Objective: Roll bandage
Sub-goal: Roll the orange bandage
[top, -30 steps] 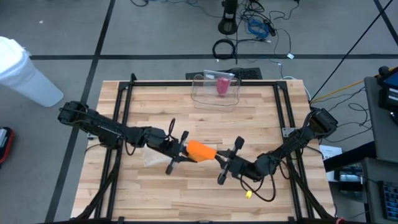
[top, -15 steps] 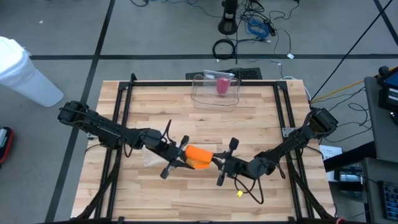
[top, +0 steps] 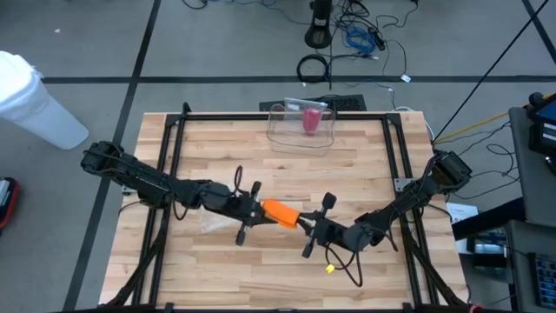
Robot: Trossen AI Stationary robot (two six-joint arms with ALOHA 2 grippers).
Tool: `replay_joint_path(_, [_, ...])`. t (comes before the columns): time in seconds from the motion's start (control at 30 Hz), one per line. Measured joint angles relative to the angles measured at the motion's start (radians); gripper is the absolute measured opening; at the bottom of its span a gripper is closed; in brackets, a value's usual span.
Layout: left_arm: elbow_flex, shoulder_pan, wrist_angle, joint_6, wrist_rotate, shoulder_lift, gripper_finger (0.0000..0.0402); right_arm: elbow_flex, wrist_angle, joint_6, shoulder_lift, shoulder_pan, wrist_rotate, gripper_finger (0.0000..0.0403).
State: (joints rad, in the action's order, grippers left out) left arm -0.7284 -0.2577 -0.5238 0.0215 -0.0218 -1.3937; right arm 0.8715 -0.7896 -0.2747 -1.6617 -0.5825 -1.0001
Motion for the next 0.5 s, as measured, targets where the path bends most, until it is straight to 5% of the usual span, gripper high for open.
replay_joint_path(0.5, [0.030,-0.011,0.221,0.026,0.021,-0.037,0.0019,0.000,0.349,0.212,-0.096,-0.002,0.000,0.0004])
